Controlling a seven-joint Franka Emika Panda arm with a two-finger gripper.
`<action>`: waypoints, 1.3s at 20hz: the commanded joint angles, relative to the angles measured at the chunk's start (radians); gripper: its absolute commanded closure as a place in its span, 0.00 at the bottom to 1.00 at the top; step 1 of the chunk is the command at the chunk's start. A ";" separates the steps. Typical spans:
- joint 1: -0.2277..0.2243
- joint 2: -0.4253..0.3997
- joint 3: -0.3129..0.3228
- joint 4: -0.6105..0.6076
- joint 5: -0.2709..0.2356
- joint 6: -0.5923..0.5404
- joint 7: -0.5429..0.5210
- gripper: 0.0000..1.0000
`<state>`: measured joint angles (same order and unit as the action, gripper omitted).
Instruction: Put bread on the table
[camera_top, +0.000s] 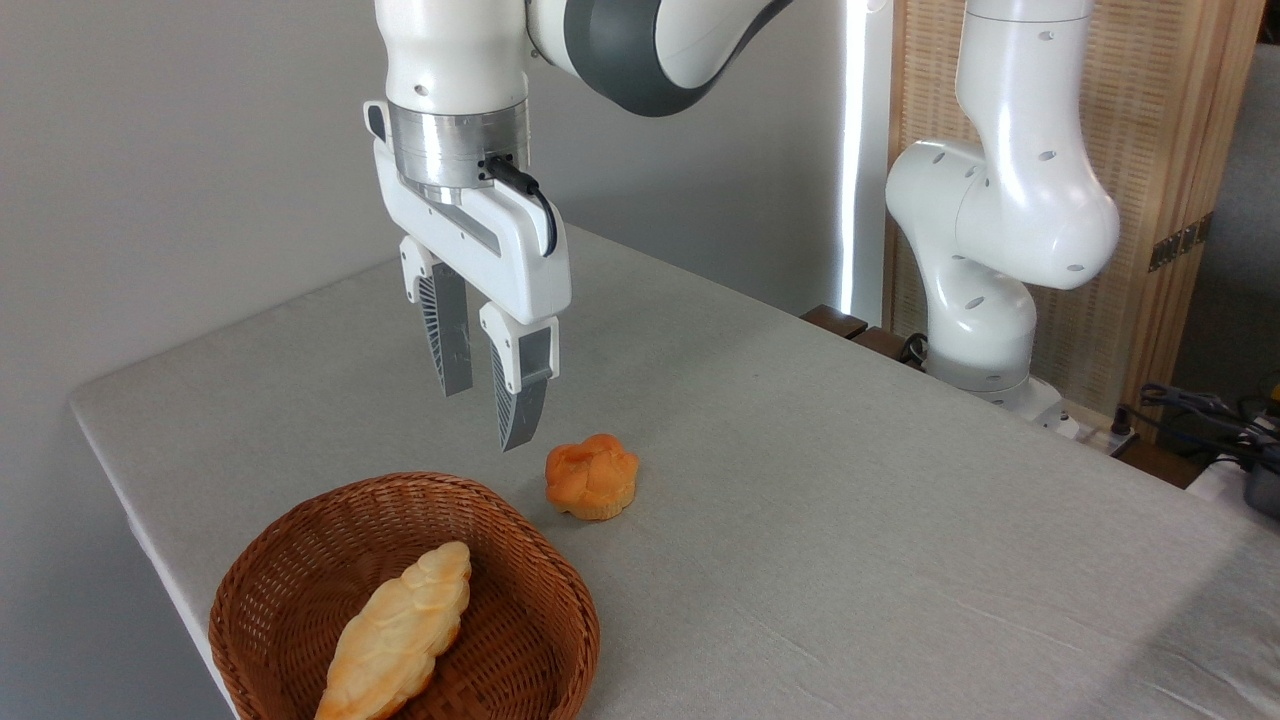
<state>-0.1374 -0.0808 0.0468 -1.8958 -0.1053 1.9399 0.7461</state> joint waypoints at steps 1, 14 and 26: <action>-0.005 -0.002 0.024 0.004 0.013 0.002 0.006 0.00; -0.007 0.003 0.022 0.006 0.012 0.004 0.002 0.00; -0.005 0.007 0.037 0.003 -0.001 0.053 -0.074 0.00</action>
<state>-0.1366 -0.0773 0.0621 -1.8948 -0.1051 1.9555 0.7039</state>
